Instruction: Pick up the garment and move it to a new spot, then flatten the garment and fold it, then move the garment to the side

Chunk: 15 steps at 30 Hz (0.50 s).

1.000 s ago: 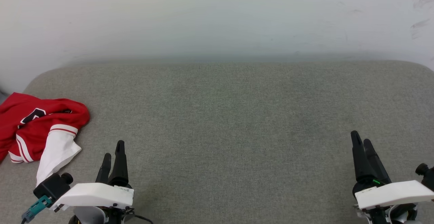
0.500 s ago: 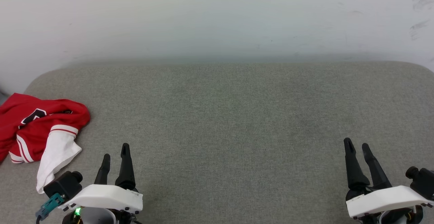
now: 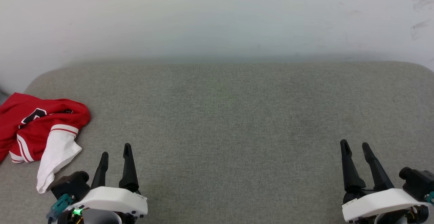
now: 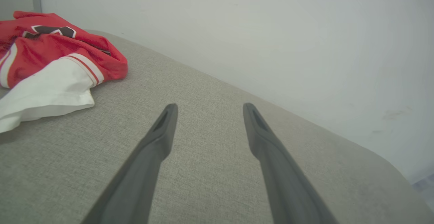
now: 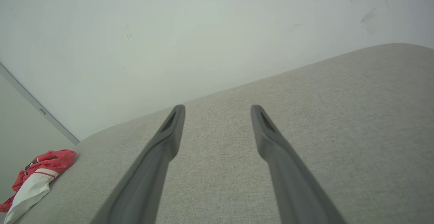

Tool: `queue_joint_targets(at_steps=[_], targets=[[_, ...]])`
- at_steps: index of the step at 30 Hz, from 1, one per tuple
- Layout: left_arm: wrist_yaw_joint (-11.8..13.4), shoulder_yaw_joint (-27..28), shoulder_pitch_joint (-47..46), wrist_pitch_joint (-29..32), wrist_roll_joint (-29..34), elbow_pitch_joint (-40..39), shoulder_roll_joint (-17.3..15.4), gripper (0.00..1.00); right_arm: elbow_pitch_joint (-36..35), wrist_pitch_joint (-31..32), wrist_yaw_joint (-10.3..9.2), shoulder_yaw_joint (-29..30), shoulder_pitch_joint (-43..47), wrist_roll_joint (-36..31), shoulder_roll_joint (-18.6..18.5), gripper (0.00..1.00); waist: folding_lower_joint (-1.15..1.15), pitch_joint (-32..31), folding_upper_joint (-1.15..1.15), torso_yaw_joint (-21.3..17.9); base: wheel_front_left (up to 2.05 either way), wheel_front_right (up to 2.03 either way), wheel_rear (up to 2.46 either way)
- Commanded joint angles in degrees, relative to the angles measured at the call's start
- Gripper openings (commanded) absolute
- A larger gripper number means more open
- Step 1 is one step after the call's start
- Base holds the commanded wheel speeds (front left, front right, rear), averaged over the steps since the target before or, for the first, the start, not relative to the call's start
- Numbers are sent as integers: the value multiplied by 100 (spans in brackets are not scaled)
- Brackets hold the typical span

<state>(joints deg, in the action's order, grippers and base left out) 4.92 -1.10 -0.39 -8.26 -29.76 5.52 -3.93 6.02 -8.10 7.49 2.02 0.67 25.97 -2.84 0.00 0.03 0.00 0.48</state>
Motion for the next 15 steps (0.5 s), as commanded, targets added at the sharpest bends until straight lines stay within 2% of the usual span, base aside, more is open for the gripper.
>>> queue_joint_targets(at_steps=[1, 15], targets=[[29, -5, 15, -64, 208, -93, -44, 100, -92, -73, 0, 2, 14, -185, -6, 100, 0, 3, 0, 0, 0, 0, 0], [-89, -64, 87, -242, 895, -197, -16, 100, -206, -257, 0, -23, 67, -810, -6, 100, 0, 2, 0, 4, 0, 0, 0]])
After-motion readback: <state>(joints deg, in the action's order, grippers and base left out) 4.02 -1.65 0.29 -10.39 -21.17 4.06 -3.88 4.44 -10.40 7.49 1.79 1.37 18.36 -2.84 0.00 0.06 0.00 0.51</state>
